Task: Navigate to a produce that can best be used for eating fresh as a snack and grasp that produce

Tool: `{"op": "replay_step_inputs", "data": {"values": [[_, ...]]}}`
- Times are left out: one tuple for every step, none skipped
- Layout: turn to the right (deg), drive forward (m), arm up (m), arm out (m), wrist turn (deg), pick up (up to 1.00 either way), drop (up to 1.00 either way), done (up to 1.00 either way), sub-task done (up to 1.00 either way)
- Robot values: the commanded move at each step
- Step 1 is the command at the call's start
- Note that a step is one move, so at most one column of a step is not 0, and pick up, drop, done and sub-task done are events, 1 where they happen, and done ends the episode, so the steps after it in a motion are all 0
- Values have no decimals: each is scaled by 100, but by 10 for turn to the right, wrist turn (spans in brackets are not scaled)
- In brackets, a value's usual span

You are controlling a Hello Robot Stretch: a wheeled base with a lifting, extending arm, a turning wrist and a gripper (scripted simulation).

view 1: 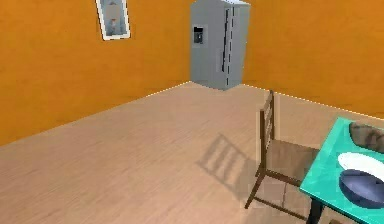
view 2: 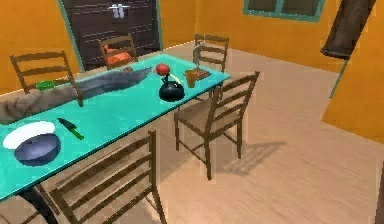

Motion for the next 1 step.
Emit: {"op": "replay_step_inputs", "data": {"values": [[60, 0, 0, 0, 0, 0, 0, 0, 0]]}}
